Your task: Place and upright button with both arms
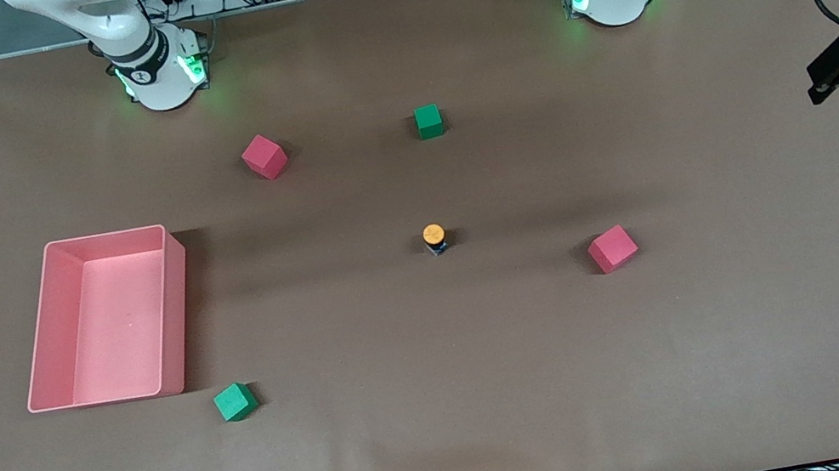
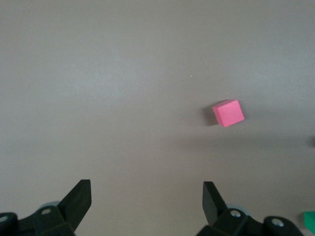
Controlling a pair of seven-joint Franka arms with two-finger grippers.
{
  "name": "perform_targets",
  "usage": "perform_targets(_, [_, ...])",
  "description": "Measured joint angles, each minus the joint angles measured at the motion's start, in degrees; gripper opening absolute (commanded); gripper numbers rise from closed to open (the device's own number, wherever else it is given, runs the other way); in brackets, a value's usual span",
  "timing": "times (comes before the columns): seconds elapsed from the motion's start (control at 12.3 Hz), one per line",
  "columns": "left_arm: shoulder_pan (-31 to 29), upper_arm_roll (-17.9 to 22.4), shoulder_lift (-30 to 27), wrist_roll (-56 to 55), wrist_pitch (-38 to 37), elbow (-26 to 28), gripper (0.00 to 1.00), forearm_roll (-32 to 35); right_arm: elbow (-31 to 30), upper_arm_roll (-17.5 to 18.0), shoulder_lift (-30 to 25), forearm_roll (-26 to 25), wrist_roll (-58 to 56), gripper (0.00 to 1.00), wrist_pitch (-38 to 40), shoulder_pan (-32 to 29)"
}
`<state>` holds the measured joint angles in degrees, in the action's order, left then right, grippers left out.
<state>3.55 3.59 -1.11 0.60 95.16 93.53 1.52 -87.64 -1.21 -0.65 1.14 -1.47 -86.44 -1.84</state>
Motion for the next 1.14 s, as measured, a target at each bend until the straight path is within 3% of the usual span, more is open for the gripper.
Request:
perform_targets(0.16, [-0.04, 0.09, -2.83, 0.24, 3.08, 3.96, 1.0, -0.12, 0.0, 0.01, 0.0, 0.0, -0.02, 1.0, -0.08, 0.01])
perform_targets(1.14, [-0.39, -2.5, -2.84, -2.12, 1.79, 0.83, 1.0, -3.45, 0.0, 0.03, 0.0, 0.0, -0.06, 1.0, -0.12, 0.06])
